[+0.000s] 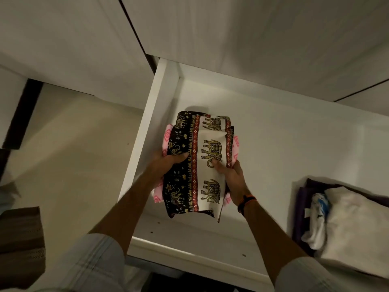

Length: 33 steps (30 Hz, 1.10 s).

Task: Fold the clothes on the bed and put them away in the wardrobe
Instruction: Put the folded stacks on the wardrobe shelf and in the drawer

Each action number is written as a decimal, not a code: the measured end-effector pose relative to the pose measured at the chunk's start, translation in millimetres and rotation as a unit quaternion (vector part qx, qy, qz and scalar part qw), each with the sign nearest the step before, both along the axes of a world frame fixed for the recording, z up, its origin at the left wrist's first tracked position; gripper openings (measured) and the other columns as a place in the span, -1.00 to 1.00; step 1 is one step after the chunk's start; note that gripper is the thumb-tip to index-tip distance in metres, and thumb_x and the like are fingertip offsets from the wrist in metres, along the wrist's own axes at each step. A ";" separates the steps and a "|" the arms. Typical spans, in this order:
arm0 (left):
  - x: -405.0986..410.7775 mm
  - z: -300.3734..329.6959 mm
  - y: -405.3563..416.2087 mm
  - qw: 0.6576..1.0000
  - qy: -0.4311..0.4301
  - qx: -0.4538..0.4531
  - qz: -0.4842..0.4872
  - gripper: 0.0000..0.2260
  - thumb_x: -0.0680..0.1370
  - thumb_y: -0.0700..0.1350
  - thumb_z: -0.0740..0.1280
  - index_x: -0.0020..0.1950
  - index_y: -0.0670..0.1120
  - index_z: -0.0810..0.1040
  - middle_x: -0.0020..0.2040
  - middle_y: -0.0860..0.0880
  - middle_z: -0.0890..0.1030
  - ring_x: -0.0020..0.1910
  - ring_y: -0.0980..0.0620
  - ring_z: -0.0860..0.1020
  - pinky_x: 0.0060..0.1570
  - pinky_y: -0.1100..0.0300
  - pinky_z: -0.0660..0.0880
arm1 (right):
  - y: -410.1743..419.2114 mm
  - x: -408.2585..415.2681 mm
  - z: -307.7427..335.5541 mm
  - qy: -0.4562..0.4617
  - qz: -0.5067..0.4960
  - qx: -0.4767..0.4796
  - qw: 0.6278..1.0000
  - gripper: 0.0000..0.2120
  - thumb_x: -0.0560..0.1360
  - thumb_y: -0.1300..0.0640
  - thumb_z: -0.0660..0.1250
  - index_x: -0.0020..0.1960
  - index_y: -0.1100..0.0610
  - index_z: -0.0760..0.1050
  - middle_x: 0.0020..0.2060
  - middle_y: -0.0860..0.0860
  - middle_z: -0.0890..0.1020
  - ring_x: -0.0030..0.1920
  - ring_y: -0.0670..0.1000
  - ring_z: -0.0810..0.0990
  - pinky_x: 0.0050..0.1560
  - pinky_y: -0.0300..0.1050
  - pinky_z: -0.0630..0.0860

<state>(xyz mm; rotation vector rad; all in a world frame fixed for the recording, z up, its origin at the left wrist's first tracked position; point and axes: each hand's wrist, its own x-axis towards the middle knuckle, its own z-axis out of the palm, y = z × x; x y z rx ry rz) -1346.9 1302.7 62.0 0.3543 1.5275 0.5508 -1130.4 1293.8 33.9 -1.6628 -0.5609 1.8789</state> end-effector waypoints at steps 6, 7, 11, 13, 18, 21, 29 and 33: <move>-19.3 -47.1 21.5 0.999 0.016 0.028 -0.004 -0.57 0.44 -0.19 0.49 0.30 -0.08 0.52 0.10 -0.02 0.68 0.06 0.01 0.66 0.01 0.12 0.59 | 13.6 -24.8 -44.8 -0.019 -0.034 -0.020 0.999 -0.48 0.46 0.18 0.48 0.37 0.06 0.40 0.16 0.04 0.67 0.11 0.13 0.68 0.11 0.18 0.61; -24.7 -63.6 27.4 0.999 0.022 0.030 -0.013 -0.56 0.46 -0.20 0.48 0.31 -0.07 0.50 0.12 -0.01 0.67 0.06 0.04 0.65 -0.04 0.18 0.58 | 17.3 -31.9 -61.2 -0.027 -0.035 -0.027 0.999 -0.47 0.45 0.18 0.48 0.37 0.06 0.39 0.16 0.04 0.67 0.11 0.12 0.68 0.12 0.19 0.61; -28.1 -84.9 34.0 0.995 0.084 0.048 -0.027 -0.43 0.44 -0.15 0.51 0.41 -0.07 0.42 0.24 -0.01 0.60 0.19 0.01 0.57 0.17 0.07 0.53 | 23.7 -40.1 -77.9 -0.060 -0.018 -0.033 0.997 -0.40 0.42 0.13 0.53 0.37 0.06 0.34 0.18 0.02 0.65 0.12 0.10 0.67 0.11 0.20 0.61; -30.4 -94.8 34.6 0.994 0.089 0.045 -0.035 -0.41 0.44 -0.16 0.51 0.44 -0.08 0.40 0.27 -0.02 0.59 0.22 0.01 0.56 0.21 0.06 0.51 | 24.8 -43.2 -84.0 -0.073 -0.011 -0.035 0.997 -0.37 0.39 0.08 0.55 0.36 0.05 0.32 0.18 0.00 0.65 0.12 0.08 0.67 0.10 0.18 0.62; -29.7 -101.2 34.9 0.992 0.096 0.036 -0.074 -0.48 0.47 -0.15 0.49 0.39 -0.11 0.43 0.20 0.05 0.58 0.15 0.08 0.55 0.03 0.26 0.53 | 24.9 -38.3 -88.6 -0.121 0.019 -0.049 0.991 -0.23 0.25 -0.16 0.60 0.32 0.06 0.34 0.15 -0.05 0.66 0.09 0.05 0.68 0.09 0.16 0.63; -37.5 -100.4 21.3 0.985 0.126 0.019 -0.116 -0.23 0.21 0.12 0.56 0.37 -0.04 0.44 0.22 0.02 0.61 0.19 -0.01 0.58 0.23 -0.06 0.52 | 18.8 -33.2 -63.3 -0.142 0.051 -0.056 0.987 -0.17 0.30 -0.13 0.58 0.38 0.13 0.24 0.21 0.00 0.60 0.14 0.11 0.64 0.18 0.20 0.58; -35.0 -53.8 -2.8 0.966 0.175 0.017 -0.191 -0.42 0.34 -0.03 0.53 0.32 -0.09 0.47 0.18 -0.04 0.63 0.18 -0.07 0.58 0.22 -0.16 0.52 | 0.6 -11.2 -21.9 -0.179 0.098 -0.052 0.978 -0.17 0.44 0.00 0.51 0.53 0.16 0.12 0.45 0.13 0.37 0.31 0.10 0.46 0.23 -0.05 0.43; -8.5 0.2 -31.8 0.960 0.201 0.037 -0.190 -0.46 0.38 -0.05 0.55 0.30 -0.12 0.48 0.18 -0.07 0.61 0.17 -0.08 0.57 0.22 -0.10 0.52 | -25.5 7.3 25.0 -0.184 0.116 -0.006 0.976 -0.22 0.44 0.02 0.51 0.50 0.17 0.17 0.42 0.12 0.41 0.19 0.03 0.49 0.20 -0.10 0.45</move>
